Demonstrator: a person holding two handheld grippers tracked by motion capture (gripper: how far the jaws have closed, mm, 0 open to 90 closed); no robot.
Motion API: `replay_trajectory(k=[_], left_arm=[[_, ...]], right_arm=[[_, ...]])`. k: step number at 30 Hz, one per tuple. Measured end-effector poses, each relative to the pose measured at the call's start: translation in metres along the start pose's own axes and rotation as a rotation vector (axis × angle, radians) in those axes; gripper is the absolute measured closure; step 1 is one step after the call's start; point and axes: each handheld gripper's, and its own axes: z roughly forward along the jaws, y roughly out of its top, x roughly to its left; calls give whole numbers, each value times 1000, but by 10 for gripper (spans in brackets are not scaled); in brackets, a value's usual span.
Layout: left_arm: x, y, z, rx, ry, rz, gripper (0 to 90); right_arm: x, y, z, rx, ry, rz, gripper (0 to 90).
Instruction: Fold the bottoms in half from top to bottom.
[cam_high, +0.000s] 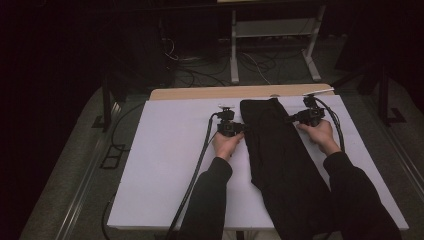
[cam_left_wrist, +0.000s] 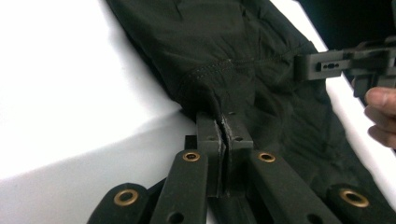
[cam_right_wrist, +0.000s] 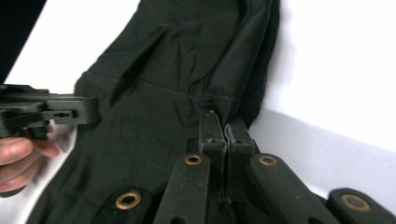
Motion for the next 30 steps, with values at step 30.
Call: replay_trajectory(k=[30], left_arm=[[-28, -6, -30, -93, -156, 81, 879]], right_arm=[[6, -34, -49, -170, 152, -35, 873]])
